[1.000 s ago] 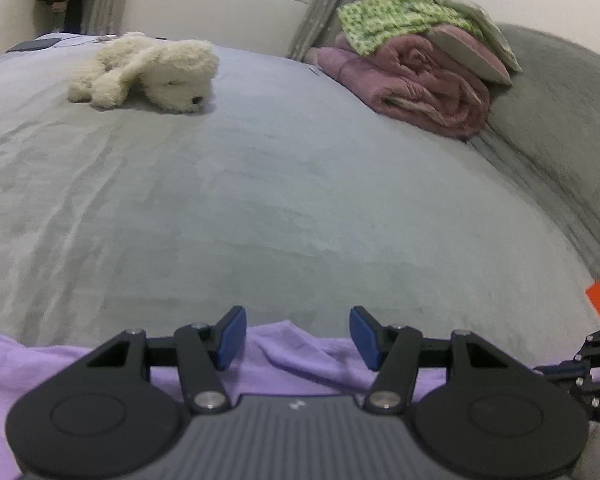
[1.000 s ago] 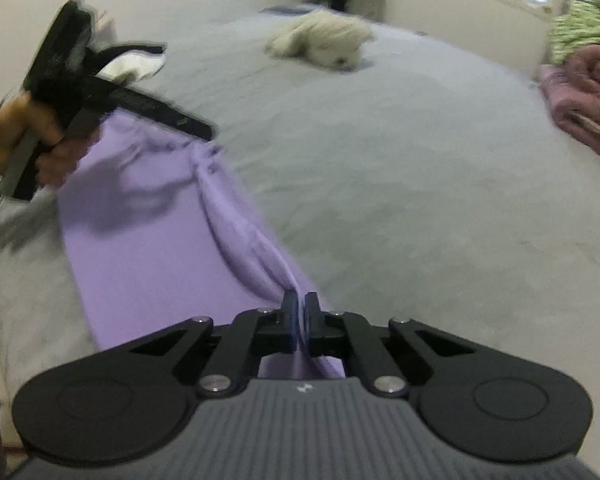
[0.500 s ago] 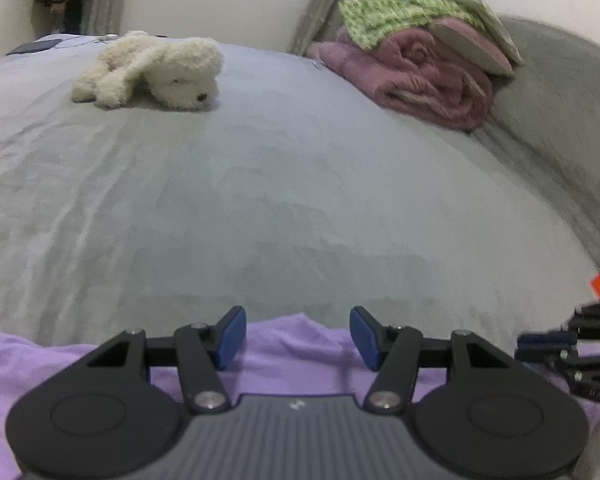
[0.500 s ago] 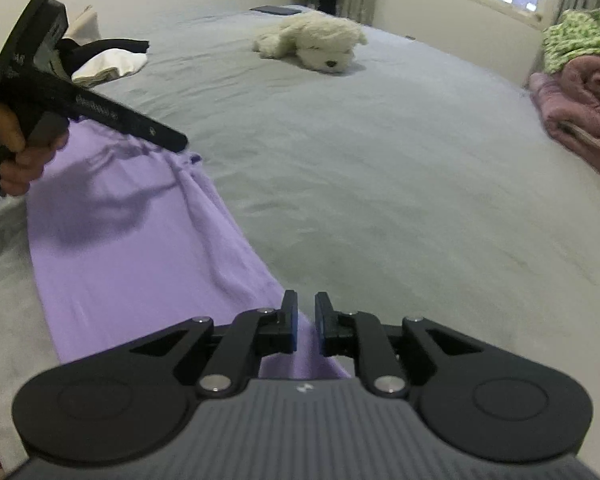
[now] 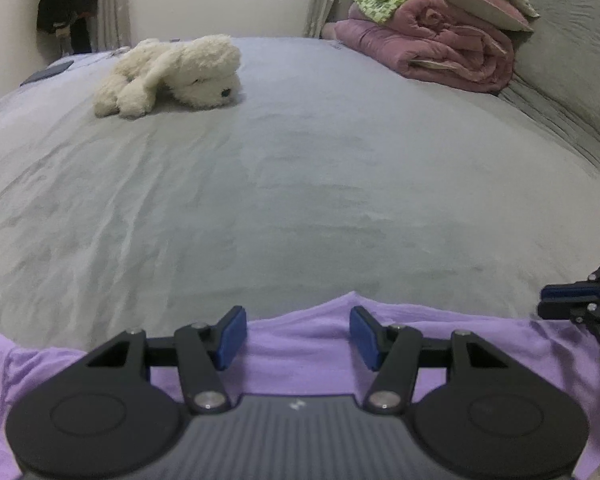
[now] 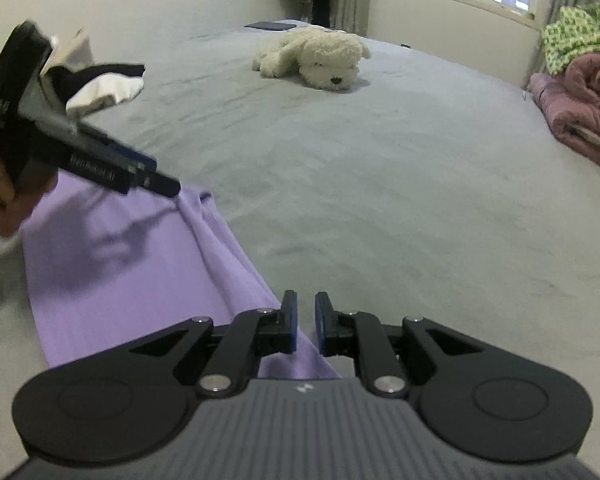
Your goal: Fold clothes
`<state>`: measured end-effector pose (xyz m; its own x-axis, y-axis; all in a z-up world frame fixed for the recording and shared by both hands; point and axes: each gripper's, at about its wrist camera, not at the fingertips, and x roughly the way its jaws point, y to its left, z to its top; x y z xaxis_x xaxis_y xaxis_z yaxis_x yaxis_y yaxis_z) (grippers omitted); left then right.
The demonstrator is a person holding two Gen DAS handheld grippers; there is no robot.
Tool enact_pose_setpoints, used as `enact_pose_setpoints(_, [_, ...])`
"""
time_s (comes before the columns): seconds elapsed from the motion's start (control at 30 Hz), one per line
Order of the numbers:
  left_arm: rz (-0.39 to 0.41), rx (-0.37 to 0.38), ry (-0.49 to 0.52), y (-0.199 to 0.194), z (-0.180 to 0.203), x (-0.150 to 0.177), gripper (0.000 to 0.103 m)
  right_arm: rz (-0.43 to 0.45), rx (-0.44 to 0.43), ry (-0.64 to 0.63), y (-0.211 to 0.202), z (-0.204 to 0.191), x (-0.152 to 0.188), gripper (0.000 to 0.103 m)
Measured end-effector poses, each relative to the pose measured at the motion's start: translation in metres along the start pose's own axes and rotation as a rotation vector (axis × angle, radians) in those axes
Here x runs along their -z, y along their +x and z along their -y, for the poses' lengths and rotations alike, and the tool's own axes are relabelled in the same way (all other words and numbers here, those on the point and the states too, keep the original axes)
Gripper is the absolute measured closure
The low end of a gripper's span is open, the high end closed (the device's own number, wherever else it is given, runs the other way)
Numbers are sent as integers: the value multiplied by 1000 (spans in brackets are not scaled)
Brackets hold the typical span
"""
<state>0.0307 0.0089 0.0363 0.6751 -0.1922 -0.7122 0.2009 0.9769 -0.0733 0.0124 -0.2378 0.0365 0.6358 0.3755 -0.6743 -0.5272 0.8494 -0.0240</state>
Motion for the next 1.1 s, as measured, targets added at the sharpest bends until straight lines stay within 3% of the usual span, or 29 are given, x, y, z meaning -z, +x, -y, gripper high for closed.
enact_pose_setpoints(0.3, [-20, -44, -118, -4, -28, -4, 44, 13, -46, 30, 29, -28, -28, 86])
enact_pose_setpoints(0.47, [4, -67, -200, -12, -47, -7, 44, 11, -125, 48, 51, -41, -53, 86])
enact_pose_setpoints(0.67, [1, -70, -301, -14, -68, -10, 44, -66, -205, 23, 81, -55, -70, 86])
enact_pose_setpoints(0.9, [12, -37, -307, -20, -68, -13, 44, -138, -233, 51, 92, -53, -77, 82])
enact_pose_setpoints(1.0, [8, -39, -310, -19, -69, -14, 44, -138, -224, 5, 92, -60, -78, 98])
enact_pose_setpoints(1.1, [6, -42, -316, -18, -69, -14, 44, -123, -197, -47, 85, -64, -83, 99])
